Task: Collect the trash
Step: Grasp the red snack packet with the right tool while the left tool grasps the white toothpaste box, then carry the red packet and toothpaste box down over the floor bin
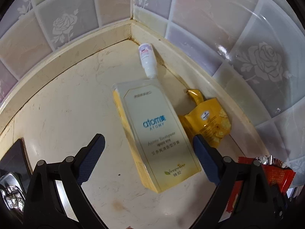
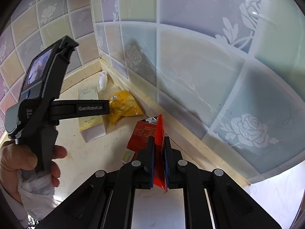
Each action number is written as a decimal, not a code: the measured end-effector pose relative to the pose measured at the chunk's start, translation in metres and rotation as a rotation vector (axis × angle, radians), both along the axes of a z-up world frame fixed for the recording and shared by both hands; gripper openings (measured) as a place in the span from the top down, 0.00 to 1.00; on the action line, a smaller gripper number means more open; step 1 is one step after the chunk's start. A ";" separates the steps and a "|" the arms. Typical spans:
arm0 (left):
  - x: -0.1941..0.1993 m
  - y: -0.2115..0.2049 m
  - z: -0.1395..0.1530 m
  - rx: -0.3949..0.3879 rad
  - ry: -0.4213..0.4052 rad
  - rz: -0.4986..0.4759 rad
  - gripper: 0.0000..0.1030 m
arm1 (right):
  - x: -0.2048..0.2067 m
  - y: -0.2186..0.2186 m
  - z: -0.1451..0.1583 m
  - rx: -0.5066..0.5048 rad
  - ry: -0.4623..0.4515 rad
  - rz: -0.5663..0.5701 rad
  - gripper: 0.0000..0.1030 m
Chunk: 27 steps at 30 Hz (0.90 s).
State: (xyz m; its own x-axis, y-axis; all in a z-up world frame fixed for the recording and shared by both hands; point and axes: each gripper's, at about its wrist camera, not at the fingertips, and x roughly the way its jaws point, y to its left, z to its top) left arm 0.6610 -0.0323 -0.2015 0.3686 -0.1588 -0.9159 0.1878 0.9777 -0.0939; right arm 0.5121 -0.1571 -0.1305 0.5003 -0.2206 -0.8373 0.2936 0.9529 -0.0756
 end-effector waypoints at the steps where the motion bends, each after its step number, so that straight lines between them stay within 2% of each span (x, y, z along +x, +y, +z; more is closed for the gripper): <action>1: -0.002 0.003 -0.001 -0.010 0.011 0.005 0.26 | 0.000 -0.001 0.000 0.003 0.001 -0.001 0.92; 2: -0.002 0.006 -0.003 -0.020 0.026 0.006 0.43 | -0.001 -0.002 0.000 0.008 0.002 -0.001 0.92; 5: -0.008 0.014 -0.008 -0.015 0.049 0.013 0.54 | -0.004 -0.003 0.000 0.017 0.003 0.001 0.92; 9: -0.015 0.024 -0.006 -0.042 0.047 -0.002 0.55 | -0.007 -0.003 0.001 0.035 0.002 0.002 0.93; 15: -0.038 0.035 0.014 -0.037 0.025 -0.026 0.55 | -0.003 0.001 0.003 0.052 0.002 0.020 0.93; 21: -0.073 0.042 0.050 -0.040 -0.007 -0.056 0.55 | -0.020 0.003 0.025 0.072 -0.030 0.038 0.93; 27: -0.131 0.052 0.098 -0.064 -0.047 -0.059 0.55 | -0.054 0.008 0.056 0.105 -0.059 0.073 0.93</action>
